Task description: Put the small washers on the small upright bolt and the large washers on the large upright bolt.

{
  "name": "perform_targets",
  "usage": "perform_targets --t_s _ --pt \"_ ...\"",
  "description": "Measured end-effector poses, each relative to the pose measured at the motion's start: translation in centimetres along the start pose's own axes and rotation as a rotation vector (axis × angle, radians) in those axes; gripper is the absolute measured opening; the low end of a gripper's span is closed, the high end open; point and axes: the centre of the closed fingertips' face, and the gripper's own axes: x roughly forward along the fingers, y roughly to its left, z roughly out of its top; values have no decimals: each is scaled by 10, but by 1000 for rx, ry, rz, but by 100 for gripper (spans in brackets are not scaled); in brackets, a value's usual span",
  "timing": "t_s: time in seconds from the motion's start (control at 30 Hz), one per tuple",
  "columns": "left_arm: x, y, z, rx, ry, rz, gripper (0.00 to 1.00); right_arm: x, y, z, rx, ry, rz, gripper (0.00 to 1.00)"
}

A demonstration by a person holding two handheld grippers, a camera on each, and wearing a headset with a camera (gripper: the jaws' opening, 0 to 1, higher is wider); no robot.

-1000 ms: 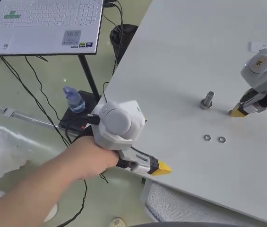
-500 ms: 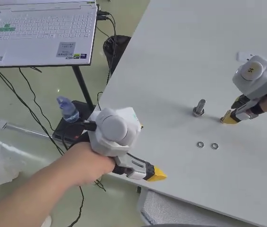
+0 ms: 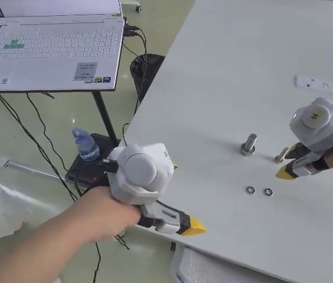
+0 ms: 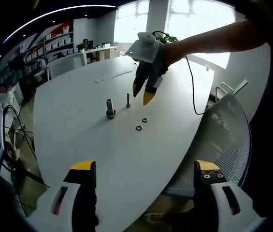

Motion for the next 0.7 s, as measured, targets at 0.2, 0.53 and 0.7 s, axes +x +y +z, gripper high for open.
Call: perform_targets --t_s 0.2,0.53,0.7 --pt "1 -5 -1 3 5 -6 82 4 13 -7 -5 3 8 35" --pt "3 -7 2 1 -1 -7 81 6 31 -1 2 -32 20 34" --pt "-1 -7 4 4 -8 1 81 11 36 -5 -3 -24 20 33"
